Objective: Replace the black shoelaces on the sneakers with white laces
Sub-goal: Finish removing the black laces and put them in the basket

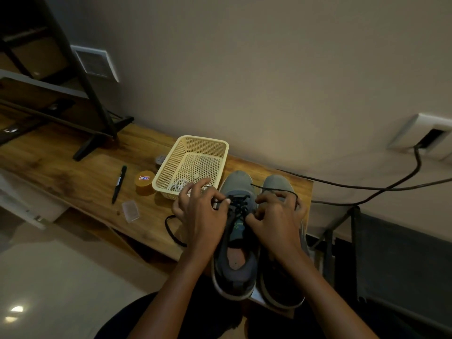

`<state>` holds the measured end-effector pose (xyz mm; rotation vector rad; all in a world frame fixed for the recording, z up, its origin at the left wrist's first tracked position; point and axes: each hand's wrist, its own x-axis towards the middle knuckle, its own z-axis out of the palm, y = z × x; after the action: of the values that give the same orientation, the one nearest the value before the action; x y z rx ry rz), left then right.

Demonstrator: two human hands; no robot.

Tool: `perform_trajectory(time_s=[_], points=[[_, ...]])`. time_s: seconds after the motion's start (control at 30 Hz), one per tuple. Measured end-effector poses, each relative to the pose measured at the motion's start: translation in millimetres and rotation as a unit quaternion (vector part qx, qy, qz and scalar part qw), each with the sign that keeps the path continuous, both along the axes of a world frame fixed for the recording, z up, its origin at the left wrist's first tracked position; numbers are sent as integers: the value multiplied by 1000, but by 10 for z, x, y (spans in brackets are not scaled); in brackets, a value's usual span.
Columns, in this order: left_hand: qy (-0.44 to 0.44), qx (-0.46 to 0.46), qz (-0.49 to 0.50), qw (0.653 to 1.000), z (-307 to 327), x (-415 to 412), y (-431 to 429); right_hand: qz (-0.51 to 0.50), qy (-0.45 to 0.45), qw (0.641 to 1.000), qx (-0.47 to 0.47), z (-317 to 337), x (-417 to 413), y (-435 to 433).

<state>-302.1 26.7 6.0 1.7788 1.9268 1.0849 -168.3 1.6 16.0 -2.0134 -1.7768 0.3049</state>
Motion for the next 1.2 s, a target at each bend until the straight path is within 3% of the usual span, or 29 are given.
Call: perform_trajectory(time_s=[0.1,0.17,0.3,0.43,0.57,0.7,0.83,0.97,1.13,1.2], points=[[26,-25,-77,996,-7,19,-23,4,-3,1000,-9,-1,0,4],[95,-32,-138,985,-9,40,-51,5,-8,1000,-7,-7,-2,9],[189,-73,-147,968,-47,51,-73,9,-10,1000,21,-22,-8,17],[160,-23,-135,978,-66,58,-59,5,-14,999,36,-49,-11,10],[66,14,-72,995,-36,53,-43,-2,-19,999,42,-50,0,11],[-28,-9,2,1000,14,-4,-1,3,-6,1000,25,-33,1,9],[30,-49,-91,994,20,18,-36,4,2,1000,13,-29,-2,11],[155,-74,-154,973,-14,48,-68,2,-1,1000,21,-39,3,15],[164,-31,-128,978,-64,51,-65,-4,-2,999,49,-70,-6,11],[126,-6,-101,987,-71,67,-60,-7,-6,999,52,-79,-11,12]])
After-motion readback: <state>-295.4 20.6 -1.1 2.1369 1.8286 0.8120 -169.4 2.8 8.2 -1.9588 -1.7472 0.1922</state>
